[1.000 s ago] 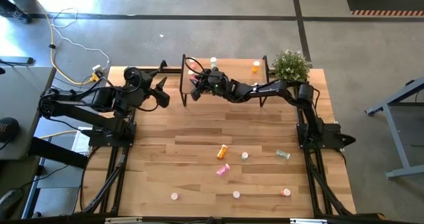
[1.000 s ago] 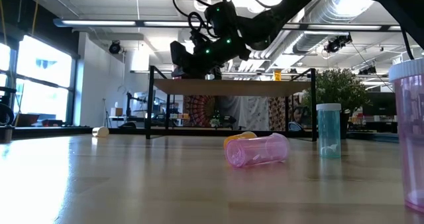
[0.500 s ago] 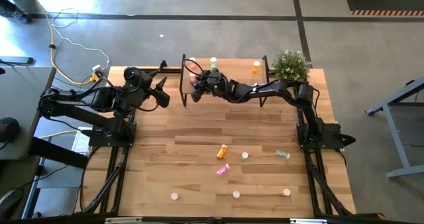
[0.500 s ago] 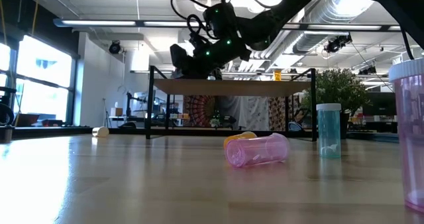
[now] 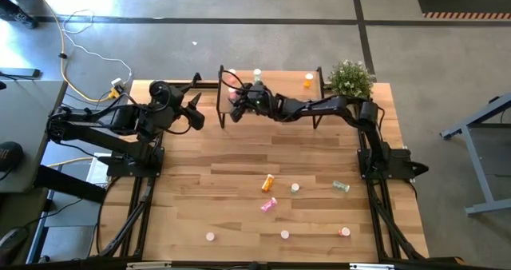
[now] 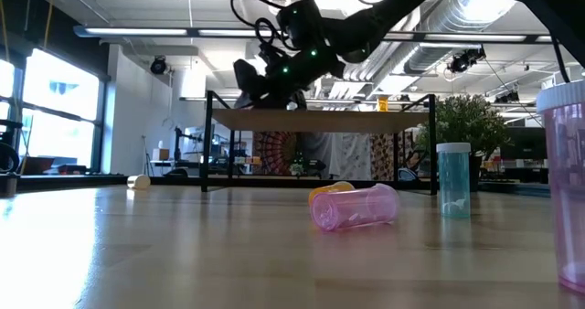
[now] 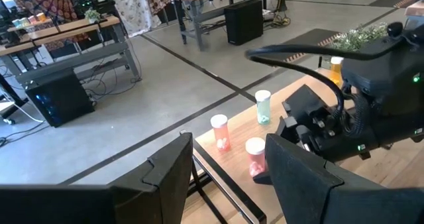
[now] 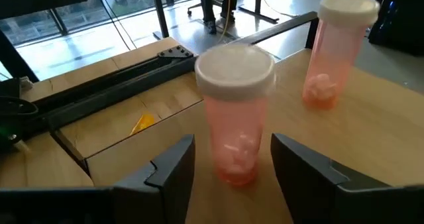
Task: Pick and place medicine bottles onto shelf by color
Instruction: Put the top pink pill bottle on the shelf aligned with the other pink pill bottle
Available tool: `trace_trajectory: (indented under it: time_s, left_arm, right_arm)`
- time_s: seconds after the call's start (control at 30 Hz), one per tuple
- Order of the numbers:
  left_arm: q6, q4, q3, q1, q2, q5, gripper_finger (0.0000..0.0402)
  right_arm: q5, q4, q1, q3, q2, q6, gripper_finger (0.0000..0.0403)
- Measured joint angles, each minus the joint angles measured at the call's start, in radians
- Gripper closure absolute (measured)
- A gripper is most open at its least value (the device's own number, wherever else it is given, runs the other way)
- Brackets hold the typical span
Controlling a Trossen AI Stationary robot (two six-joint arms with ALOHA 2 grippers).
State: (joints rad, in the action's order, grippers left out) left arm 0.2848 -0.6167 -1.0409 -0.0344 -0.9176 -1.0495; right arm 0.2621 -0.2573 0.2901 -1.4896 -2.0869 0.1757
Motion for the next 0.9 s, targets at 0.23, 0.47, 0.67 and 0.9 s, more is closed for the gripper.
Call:
trace_trajectory:
  time_s: [0.23, 0.47, 0.67, 0.9]
  left_arm:
    - [0.0, 0.0, 0.0, 0.0, 0.0, 0.002, 0.0222]
    - [0.0, 0.0, 0.0, 0.0, 0.0, 0.001, 0.0222]
    - [0.0, 0.0, 0.0, 0.0, 0.0, 0.001, 0.0222]
    - [0.0, 0.0, 0.0, 0.0, 0.0, 0.001, 0.0222]
  right_arm:
    - [0.045, 0.232, 0.0, -0.117, 0.001, 0.007, 0.0214]
    - [0.048, 0.357, -0.014, -0.174, 0.002, 0.002, 0.0214]
    - [0.064, 0.431, -0.037, -0.177, 0.002, 0.033, 0.0215]
    - [0.065, 0.511, -0.061, -0.178, 0.05, 0.016, 0.0215]
